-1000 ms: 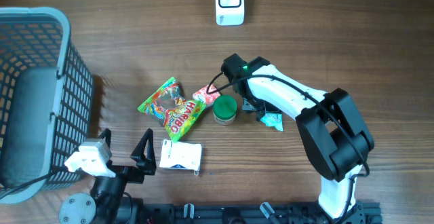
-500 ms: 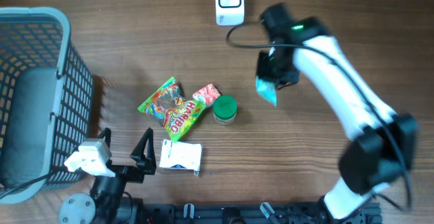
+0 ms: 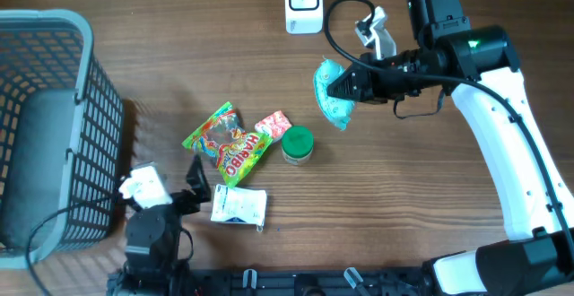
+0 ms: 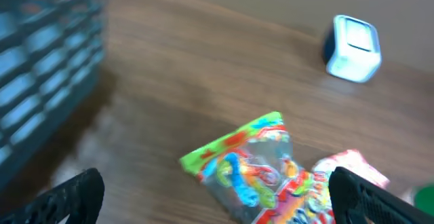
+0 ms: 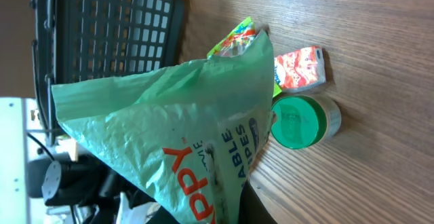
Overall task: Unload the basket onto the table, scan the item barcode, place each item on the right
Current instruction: 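Carry the wipes pack with the right gripper up to the white scanner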
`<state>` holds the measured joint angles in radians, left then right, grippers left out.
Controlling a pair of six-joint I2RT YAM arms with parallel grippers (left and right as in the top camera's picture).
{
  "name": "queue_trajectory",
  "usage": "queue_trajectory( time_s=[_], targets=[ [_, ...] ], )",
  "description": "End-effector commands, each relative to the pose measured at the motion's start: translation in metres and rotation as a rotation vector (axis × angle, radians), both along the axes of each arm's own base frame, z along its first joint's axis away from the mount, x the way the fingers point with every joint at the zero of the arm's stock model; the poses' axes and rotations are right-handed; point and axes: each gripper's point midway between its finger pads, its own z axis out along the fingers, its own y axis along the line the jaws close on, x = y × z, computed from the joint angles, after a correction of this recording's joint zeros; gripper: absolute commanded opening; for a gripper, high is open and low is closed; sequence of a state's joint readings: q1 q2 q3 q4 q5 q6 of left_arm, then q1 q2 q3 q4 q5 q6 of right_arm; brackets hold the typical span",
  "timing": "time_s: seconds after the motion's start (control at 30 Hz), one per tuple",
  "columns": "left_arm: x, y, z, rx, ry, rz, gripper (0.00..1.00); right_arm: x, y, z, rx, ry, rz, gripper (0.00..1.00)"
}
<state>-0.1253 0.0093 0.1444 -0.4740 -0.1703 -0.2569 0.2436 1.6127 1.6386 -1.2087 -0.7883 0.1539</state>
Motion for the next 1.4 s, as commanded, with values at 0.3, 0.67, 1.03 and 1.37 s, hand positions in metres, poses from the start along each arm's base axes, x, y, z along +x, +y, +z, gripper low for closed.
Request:
queue_trajectory(
  time_s=[0.3,0.67,1.03,1.37],
  targets=[
    [0.007,-0.045,0.013,0.173,-0.109,-0.321,1.00,-0.015,0.028,0.043,0.267,0.003,0.121,0.05],
    [0.007,-0.045,0.010,0.129,-0.095,-0.309,1.00,0.005,-0.009,-0.026,-0.073,0.205,-0.201,0.04],
    [0.007,-0.045,0.010,0.129,-0.095,-0.309,1.00,-0.001,0.070,-0.055,0.696,0.570,0.217,0.04],
    [0.007,-0.045,0.010,0.130,-0.095,-0.309,1.00,-0.008,0.076,-0.031,0.682,0.604,0.234,0.04]
  ],
)
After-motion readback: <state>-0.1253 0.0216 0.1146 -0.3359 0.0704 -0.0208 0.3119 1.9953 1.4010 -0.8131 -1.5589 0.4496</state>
